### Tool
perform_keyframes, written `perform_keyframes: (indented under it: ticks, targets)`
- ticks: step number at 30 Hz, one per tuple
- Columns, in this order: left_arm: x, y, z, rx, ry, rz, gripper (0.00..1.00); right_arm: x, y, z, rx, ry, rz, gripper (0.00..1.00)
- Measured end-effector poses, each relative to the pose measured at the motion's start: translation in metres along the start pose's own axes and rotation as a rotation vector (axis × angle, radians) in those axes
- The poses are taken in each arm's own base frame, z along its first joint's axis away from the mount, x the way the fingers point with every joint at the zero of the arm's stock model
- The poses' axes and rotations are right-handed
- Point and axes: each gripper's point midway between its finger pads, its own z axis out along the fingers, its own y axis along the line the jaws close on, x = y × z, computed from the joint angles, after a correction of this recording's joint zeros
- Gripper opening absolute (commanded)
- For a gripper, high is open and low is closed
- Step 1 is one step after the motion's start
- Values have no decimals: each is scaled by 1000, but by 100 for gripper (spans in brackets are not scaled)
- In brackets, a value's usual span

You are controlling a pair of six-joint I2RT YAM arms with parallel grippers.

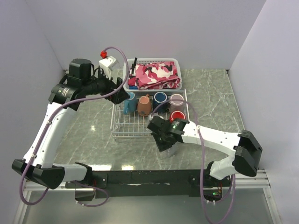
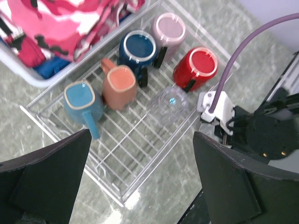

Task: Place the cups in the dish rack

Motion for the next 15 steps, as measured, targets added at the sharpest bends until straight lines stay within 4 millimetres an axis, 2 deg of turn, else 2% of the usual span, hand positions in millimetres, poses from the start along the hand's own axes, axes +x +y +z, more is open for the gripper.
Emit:
perform_keyframes:
  ticks: [2, 4, 7, 9, 11, 12, 13, 15]
  targets:
    - [-12, -5, -6, 7, -30, -6, 96, -14, 10, -22, -20, -16, 1, 0]
    - [-26, -11, -12, 17, -66, -20, 96, -39, 26, -56, -65, -70, 3, 0]
    - [-45, -22, -26, 80, -129, -96, 96, -109, 70, -154, -248, -306, 13, 0]
    - [-56, -26, -33, 131, -168, -170, 96, -137, 86, -217, -375, -446, 17, 0]
    - [-65, -29, -38, 193, -201, -247, 96, -149, 93, -275, -510, -560, 14, 0]
    - [-68, -29, -39, 230, -215, -298, 96, -150, 92, -294, -556, -596, 15, 0]
    - [-67, -30, -40, 265, -215, -345, 96, -150, 88, -311, -599, -628, 20, 0]
    - [-63, -34, -38, 357, -199, -471, 96, -149, 80, -331, -672, -670, 29, 0]
